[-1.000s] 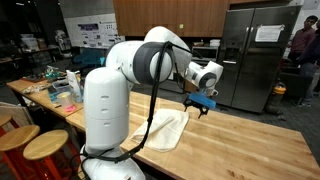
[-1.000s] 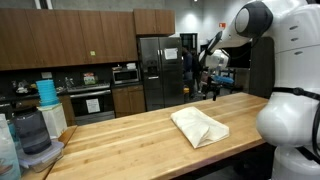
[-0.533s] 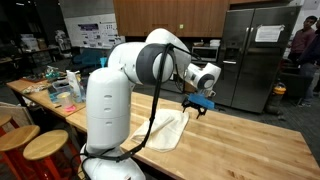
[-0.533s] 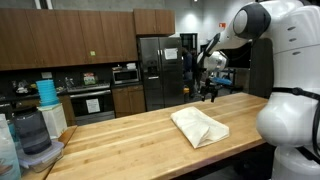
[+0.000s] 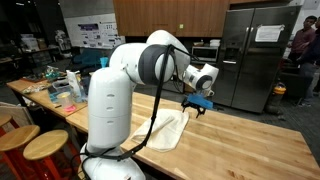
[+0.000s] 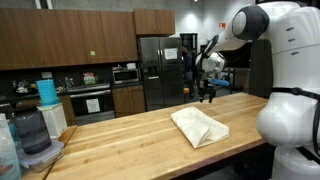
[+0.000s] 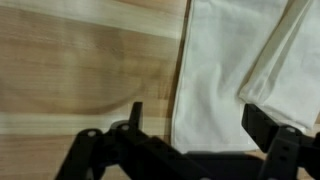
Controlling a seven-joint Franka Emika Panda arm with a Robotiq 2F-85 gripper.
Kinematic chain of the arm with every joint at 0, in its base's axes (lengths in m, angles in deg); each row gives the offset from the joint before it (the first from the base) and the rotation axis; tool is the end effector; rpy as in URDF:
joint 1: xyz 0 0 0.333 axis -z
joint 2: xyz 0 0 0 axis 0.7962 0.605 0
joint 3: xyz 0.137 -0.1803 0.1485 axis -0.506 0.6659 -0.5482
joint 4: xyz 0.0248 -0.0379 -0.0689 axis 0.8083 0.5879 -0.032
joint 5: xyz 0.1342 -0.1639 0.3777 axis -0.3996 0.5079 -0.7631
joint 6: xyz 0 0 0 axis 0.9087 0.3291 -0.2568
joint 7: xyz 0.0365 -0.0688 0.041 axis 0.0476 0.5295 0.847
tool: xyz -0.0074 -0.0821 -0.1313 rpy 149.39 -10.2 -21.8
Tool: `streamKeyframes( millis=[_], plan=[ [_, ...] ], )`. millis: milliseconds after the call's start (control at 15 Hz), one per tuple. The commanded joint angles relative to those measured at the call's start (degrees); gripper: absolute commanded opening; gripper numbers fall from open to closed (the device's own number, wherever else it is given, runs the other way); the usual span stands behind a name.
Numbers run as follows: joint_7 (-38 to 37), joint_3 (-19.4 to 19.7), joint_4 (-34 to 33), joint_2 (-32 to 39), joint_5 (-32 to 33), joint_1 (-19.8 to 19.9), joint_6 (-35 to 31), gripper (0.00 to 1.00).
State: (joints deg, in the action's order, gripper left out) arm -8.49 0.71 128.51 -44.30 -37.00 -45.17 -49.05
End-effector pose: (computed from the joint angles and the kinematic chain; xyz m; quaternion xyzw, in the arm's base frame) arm 0.5969 -0.0818 0.2439 -0.9823 -0.1240 0.0258 0.1377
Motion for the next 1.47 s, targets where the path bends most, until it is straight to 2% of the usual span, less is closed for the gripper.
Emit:
streamKeyframes(
  millis=[0, 1400],
  plan=[
    [-0.6, -0.6, -0.2, 0.7, -0.5, 0.5, -1.8, 1.00],
    [-1.2, -1.0, -2.3, 5.1, -0.5, 1.5, -1.2, 1.00]
  ],
)
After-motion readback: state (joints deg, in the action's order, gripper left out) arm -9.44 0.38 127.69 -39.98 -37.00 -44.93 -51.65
